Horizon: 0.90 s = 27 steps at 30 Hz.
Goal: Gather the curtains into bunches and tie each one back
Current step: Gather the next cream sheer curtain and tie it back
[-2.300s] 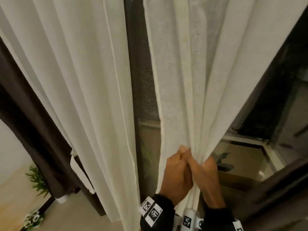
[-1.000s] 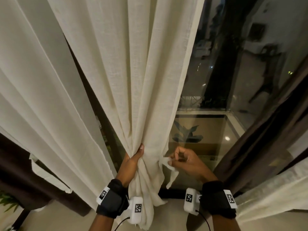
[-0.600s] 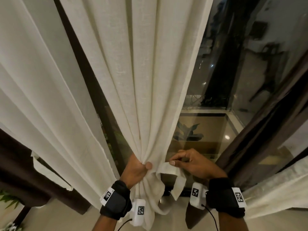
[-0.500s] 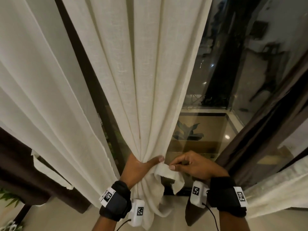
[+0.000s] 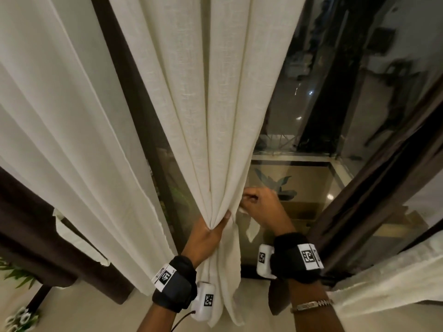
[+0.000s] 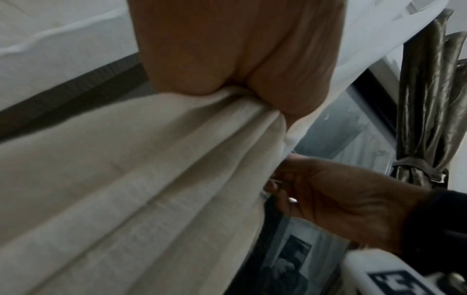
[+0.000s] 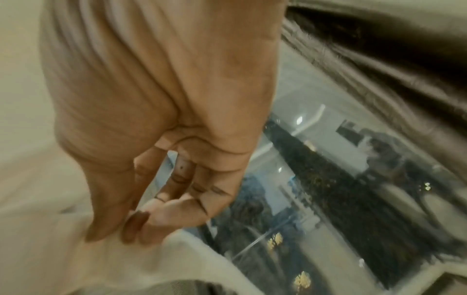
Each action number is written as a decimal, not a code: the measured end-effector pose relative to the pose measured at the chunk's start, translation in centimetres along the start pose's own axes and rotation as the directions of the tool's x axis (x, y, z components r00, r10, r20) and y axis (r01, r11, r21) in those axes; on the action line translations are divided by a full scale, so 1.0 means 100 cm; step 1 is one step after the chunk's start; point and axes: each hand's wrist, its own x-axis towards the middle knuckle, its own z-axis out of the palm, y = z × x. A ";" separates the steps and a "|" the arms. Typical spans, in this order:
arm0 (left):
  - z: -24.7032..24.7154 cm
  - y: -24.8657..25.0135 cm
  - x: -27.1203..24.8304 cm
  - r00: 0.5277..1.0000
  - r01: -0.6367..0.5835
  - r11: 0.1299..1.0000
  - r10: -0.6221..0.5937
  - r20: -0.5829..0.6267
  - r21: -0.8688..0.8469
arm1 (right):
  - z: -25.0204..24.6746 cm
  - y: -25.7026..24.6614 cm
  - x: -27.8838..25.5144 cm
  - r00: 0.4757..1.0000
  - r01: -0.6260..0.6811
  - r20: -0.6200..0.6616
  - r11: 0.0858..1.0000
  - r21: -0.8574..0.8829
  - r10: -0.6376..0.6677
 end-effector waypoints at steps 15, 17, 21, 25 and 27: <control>-0.004 -0.022 0.019 0.995 -0.005 0.999 0.001 -0.095 -0.039 | 0.032 -0.008 -0.019 0.948 -0.164 0.317 0.813 0.558 -0.027; -0.002 -0.027 0.019 0.986 -0.034 0.999 0.031 -0.163 -0.012 | 0.039 -0.005 -0.018 0.975 -0.151 0.221 0.815 0.559 0.029; -0.004 -0.033 0.007 0.977 -0.086 0.996 0.083 -0.194 -0.006 | 0.045 0.000 -0.013 0.989 -0.093 -0.024 0.727 0.681 0.149; -0.012 -0.032 -0.007 0.941 -0.129 0.978 0.069 -0.331 -0.162 | 0.046 0.009 -0.008 0.978 -0.098 -0.062 0.700 0.707 0.200; -0.019 -0.031 -0.009 0.879 -0.137 0.981 0.055 -0.473 -0.140 | 0.046 0.010 -0.006 0.966 -0.109 -0.088 0.692 0.713 0.242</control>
